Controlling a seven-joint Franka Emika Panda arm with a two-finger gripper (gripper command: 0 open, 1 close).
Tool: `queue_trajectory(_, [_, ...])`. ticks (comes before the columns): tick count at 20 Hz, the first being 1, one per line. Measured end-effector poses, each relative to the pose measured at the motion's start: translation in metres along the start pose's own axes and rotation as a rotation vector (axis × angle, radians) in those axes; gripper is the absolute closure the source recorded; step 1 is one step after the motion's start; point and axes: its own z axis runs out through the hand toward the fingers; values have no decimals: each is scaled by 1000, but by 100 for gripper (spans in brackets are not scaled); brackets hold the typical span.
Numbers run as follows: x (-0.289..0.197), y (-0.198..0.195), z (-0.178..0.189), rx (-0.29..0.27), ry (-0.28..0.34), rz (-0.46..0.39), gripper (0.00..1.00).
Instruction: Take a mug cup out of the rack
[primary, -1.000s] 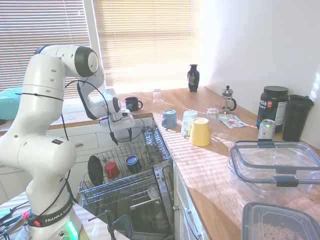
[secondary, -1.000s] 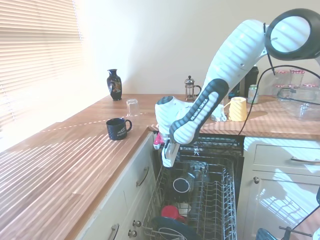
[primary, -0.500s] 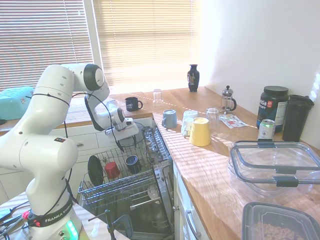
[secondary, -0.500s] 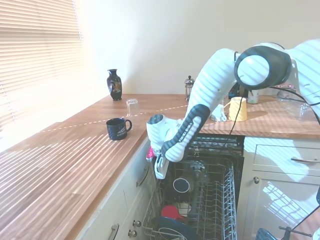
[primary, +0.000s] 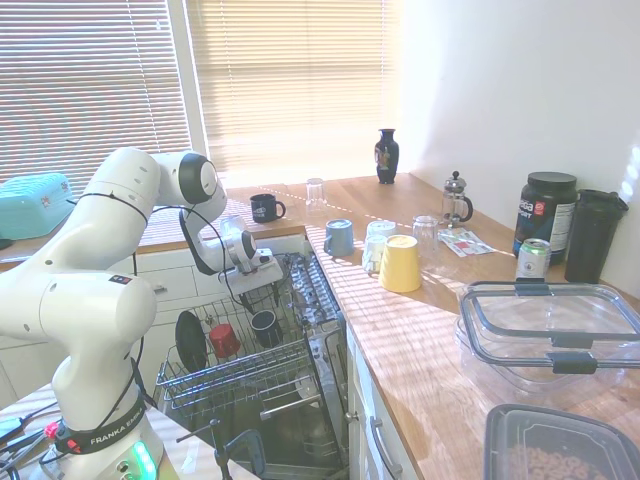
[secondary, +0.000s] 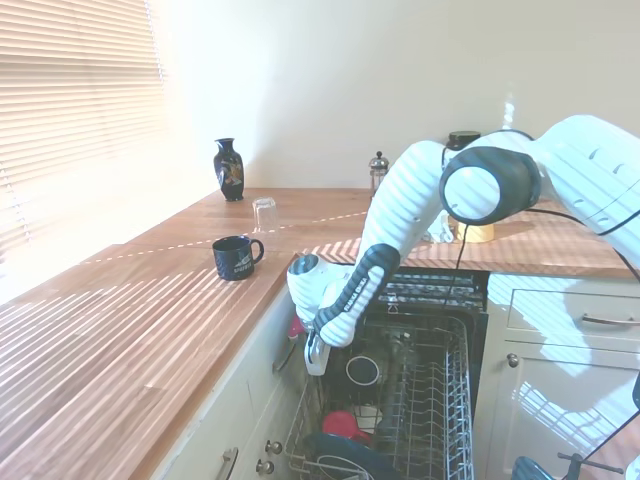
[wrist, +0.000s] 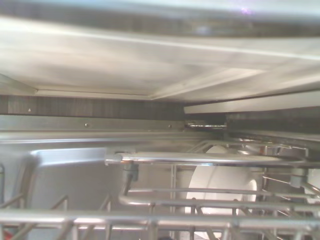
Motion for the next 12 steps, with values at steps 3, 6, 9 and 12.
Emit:
queue_trajectory(3, [-4, 3, 16, -8, -22, -3, 0])
queue_trajectory(6, [-6, 3, 27, -11, -37, -4, 0])
queue_trajectory(9, [-3, 4, 35, -13, -55, 7, 100])
queue_trajectory(12, [-1, 10, 45, -11, -74, 11, 100])
